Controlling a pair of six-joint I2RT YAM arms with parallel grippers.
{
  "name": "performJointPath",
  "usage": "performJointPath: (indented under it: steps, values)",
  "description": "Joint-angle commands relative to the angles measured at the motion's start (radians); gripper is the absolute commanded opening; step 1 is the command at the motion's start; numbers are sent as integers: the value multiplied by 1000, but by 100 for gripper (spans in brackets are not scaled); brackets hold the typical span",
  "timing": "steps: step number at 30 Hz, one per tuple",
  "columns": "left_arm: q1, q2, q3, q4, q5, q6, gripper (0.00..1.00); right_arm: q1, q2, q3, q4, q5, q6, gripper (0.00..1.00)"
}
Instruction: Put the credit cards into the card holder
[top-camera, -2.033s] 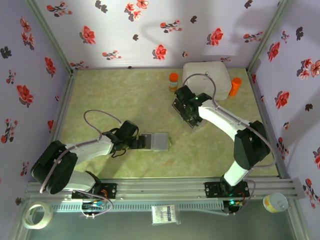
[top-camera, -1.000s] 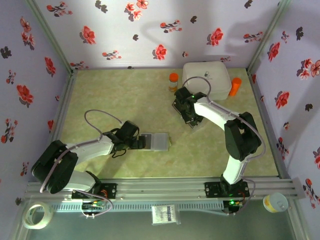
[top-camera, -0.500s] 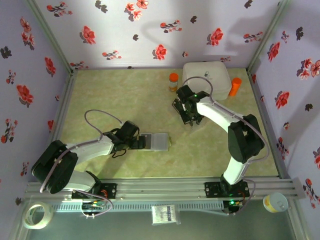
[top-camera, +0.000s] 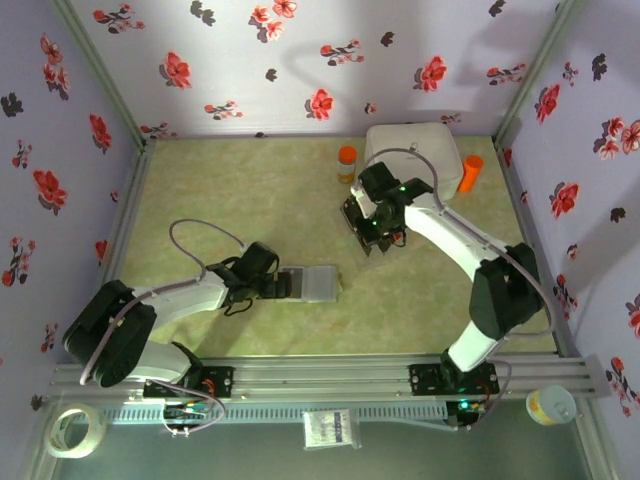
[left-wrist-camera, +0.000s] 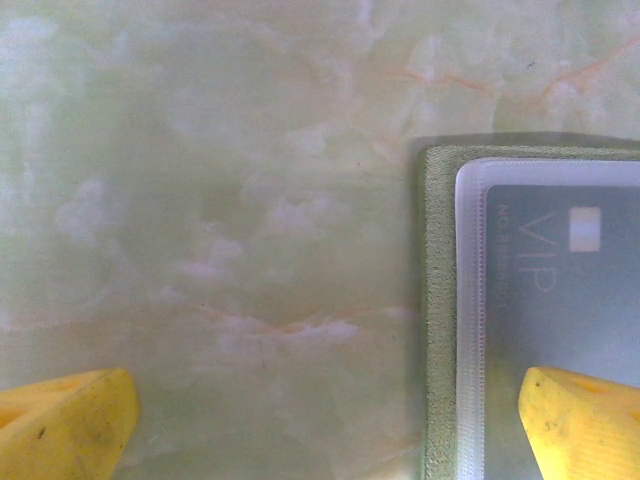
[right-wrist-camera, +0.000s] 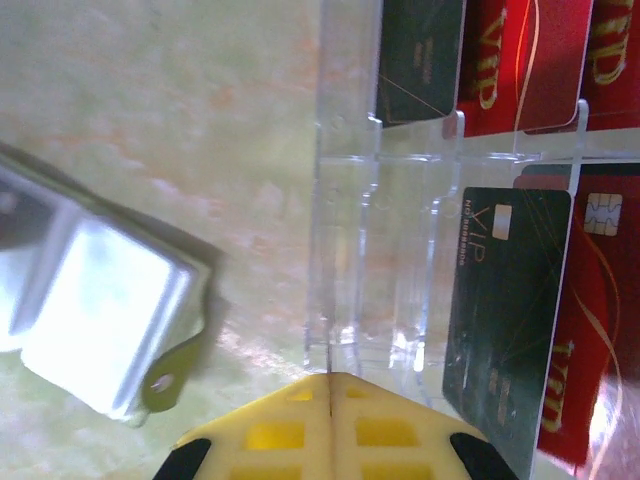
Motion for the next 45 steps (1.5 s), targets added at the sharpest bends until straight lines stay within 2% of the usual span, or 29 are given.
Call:
performJointPath:
  steps: [1,5,9,12,16,25,32,45]
  values:
    - [-1,43,-16,-18,17,-7,100,-7,-80,-9,31,-96,57,0]
    - [-2,40,-16,-22,9,-12,100,-7,-155,-116,204,-236,195,0]
    - [-4,34,-17,-34,-4,-17,100,-3,-224,-286,477,-360,391,0]
    - [-5,32,-17,-47,-11,-22,100,23,-266,-431,705,-372,551,0]
    - [-5,39,-9,-68,-21,-30,100,98,-285,-602,965,-306,699,0]
    - [-10,40,-4,-104,-42,-46,100,272,-214,-860,1417,-70,885,0]
    - [-13,38,-5,-109,-43,-48,100,325,-154,-950,1604,48,949,0]
    - [-16,41,-6,-108,-45,-50,100,351,-37,-966,1747,54,1006,0]
